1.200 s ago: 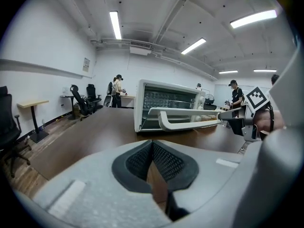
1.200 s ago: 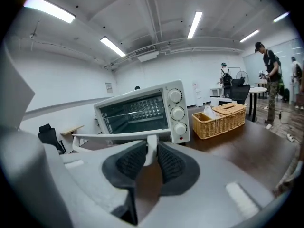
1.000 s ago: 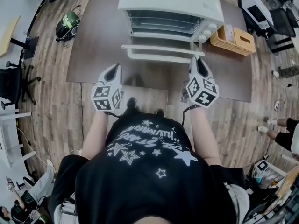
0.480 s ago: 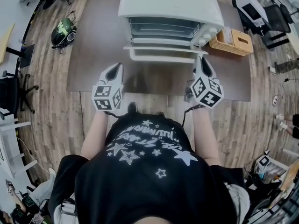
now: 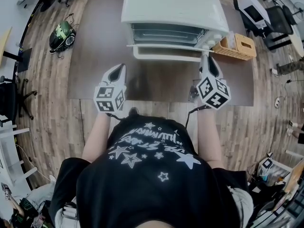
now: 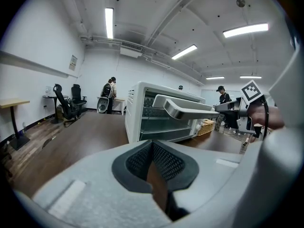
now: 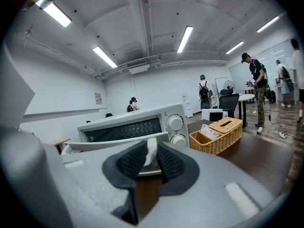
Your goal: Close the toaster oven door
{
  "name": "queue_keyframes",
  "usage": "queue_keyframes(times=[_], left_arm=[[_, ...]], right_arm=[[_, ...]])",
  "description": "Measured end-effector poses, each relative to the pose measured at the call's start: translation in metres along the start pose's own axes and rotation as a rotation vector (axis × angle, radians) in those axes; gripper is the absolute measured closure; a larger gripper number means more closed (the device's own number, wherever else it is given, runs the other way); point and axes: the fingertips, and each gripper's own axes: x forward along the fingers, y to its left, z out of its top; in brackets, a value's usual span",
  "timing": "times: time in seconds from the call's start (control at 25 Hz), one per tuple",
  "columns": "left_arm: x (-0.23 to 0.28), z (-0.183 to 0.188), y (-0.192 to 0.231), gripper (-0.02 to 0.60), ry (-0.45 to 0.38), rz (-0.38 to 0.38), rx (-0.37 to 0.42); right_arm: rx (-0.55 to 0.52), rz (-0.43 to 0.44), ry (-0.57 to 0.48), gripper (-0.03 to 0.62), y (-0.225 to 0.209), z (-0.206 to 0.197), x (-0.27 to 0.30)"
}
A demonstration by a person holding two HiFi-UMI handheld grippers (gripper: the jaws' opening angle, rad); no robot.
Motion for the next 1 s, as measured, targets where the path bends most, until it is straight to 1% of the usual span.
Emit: queue_keyframes(times=[0.56, 0.8, 1.0], left_arm=[[0.020, 0.013, 0.012, 0.571, -0.012, -0.012, 0.000], [0.024, 0.016, 0.019, 0.571, -0.010, -0.006, -0.006], [0.025, 0.017, 0.017, 0.571, -0.012, -0.012, -0.005]], right_arm=[[-0.005, -0.016, -0.062, 0.517, 0.005, 0.030, 0.027], [-0.006, -0.016, -0.072, 0.517, 0.007, 0.036, 0.036], [0.006, -0.018, -0.088, 0.517, 0.007, 0.041, 0.042]])
